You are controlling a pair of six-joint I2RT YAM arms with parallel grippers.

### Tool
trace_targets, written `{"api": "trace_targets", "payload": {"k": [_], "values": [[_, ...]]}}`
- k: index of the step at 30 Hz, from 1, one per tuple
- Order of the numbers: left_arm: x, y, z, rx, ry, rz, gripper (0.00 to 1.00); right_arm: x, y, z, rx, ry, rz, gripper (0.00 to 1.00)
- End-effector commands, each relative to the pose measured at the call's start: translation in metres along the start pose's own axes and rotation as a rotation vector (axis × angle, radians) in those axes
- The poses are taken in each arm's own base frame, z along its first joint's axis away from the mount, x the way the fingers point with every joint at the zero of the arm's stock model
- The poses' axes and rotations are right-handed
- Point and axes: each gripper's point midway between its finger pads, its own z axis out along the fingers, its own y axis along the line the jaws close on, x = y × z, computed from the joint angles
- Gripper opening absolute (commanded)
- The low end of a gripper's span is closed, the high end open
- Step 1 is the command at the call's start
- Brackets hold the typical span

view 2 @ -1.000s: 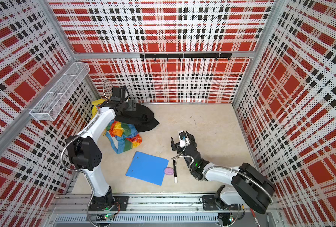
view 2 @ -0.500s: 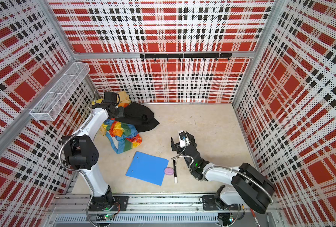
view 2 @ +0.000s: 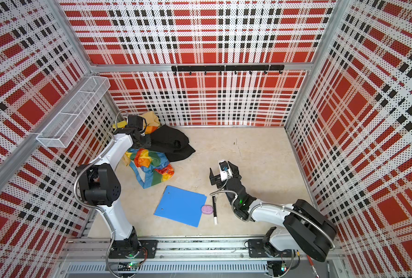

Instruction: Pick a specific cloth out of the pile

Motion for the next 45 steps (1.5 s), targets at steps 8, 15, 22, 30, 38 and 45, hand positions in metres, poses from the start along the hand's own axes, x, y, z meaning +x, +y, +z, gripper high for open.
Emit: {"api": "trace_targets", "payload": {"k": [8, 15, 22, 30, 38, 45], "values": [[-0.015, -0.004, -0.013, 0.073, -0.035, -0.054, 0.07, -0.014, 0.002, 0.003, 0.003, -0.037, 0.019, 1.00], [-0.049, -0.003, -0.055, 0.102, -0.157, -0.074, 0.00, -0.015, 0.000, 0.002, 0.013, -0.041, 0.020, 1.00], [-0.090, 0.012, -0.110, 0.126, -0.344, -0.182, 0.00, -0.015, -0.001, 0.002, 0.014, -0.041, 0.020, 1.00], [-0.141, 0.012, -0.195, 0.266, -0.645, -0.330, 0.00, -0.016, -0.002, 0.001, 0.017, -0.043, 0.017, 1.00], [-0.172, 0.007, -0.271, 0.395, -0.900, -0.381, 0.00, -0.018, -0.002, 0.000, 0.017, -0.048, 0.018, 1.00], [-0.198, -0.010, -0.312, 0.579, -1.036, -0.418, 0.00, -0.019, -0.002, 0.000, 0.011, -0.051, 0.021, 1.00]]}}
